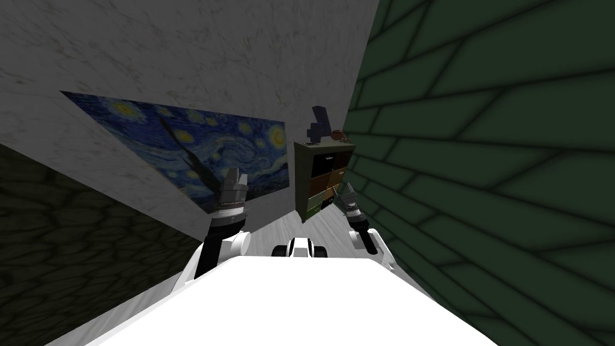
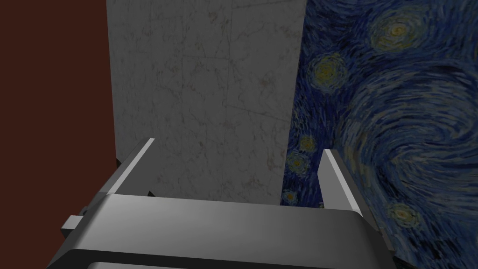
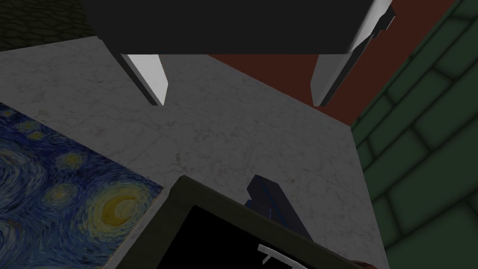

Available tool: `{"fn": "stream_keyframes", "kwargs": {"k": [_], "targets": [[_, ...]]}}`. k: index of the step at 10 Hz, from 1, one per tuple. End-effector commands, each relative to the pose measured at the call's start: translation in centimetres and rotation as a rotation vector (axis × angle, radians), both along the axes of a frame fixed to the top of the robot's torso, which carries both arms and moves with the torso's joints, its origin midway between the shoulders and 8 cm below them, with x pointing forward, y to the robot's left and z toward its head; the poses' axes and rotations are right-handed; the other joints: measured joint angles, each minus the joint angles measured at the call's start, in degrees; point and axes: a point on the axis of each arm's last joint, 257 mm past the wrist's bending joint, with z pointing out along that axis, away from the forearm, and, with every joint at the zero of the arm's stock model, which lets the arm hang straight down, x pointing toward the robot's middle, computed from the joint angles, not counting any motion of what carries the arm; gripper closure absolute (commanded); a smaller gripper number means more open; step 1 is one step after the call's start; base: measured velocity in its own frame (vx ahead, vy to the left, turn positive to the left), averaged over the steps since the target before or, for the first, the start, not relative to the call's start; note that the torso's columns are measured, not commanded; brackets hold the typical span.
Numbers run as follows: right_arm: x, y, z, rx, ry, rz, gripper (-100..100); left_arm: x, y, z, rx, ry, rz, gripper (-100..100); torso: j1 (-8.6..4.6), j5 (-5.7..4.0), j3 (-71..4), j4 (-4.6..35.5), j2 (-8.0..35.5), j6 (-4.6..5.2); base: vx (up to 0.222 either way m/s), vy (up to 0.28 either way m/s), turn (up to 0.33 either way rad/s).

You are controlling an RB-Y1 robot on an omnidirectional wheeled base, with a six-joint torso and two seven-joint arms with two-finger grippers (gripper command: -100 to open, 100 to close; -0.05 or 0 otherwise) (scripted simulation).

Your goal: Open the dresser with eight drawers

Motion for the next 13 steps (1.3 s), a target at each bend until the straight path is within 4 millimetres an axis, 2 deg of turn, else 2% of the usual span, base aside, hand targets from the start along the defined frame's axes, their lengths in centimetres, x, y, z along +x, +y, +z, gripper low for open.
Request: {"fn": "stream_keyframes", "kwargs": {"k": [1, 3, 4, 6, 7, 9, 10, 12, 13], "targets": [[0.5, 0.3, -0.9, -0.088, -0.014, -0.034, -100, 0.0, 0.0, 0.0, 0.0, 0.0, 0.0, 0, 0.04, 0.01, 0.0, 0.0, 0.1, 0.0, 0.049, -0.023, 0.014], [0.5, 0.3, -0.9, -0.134, -0.031, -0.062, -100, 0.0, 0.0, 0.0, 0.0, 0.0, 0.0, 0, 0.02, 0.0, 0.0, 0.0, 0.0, 0.0, 0.041, -0.016, 0.007], [1.0, 0.5, -1.8, -0.179, -0.031, -0.072, -100, 0.0, 0.0, 0.0, 0.0, 0.0, 0.0, 0, 0.06, 0.02, 0.0, 0.0, 0.1, 0.0, 0.055, -0.027, 0.014], [1.0, 0.5, -1.8, -0.225, -0.047, -0.099, -100, 0.0, 0.0, 0.0, 0.0, 0.0, 0.0, 0, 0.0, 0.0, 0.0, 0.0, 0.0, 0.0, 0.043, -0.017, 0.007], [1.4, 0.7, -2.8, -0.271, -0.046, -0.109, -100, 0.0, 0.0, 0.0, 0.0, 0.0, 0.0, 0, 0.07, 0.02, 0.1, 0.0, 0.1, 0.0, 0.046, -0.017, 0.013], [1.4, 0.7, -2.8, -0.314, -0.063, -0.134, -100, 0.0, 0.0, 0.0, 0.0, 0.0, 0.0, 0, 0.03, 0.01, 0.0, 0.0, 0.0, 0.0, 0.043, -0.014, 0.006], [1.8, 0.8, -3.9, -0.359, -0.06, -0.143, -100, 0.0, 0.0, 0.0, 0.0, 0.0, 0.0, 0, 0.04, 0.01, 0.0, 0.0, 0.1, 0.0, 0.044, -0.026, 0.01], [1.8, 0.8, -3.9, -0.402, -0.077, -0.168, -100, 0.0, 0.0, 0.0, 0.0, 0.0, 0.0, 0, 0.0, 0.0, 0.0, 0.0, 0.0, 0.0, 0.038, -0.019, 0.006], [2.2, 1.0, -5.0, -0.448, -0.073, -0.177, -100, 0.0, 0.0, 0.0, 0.0, 0.0, 0.0, 0, 0.05, 0.01, 0.0, 0.0, 0.1, 0.0, 0.052, -0.031, 0.012]]}}
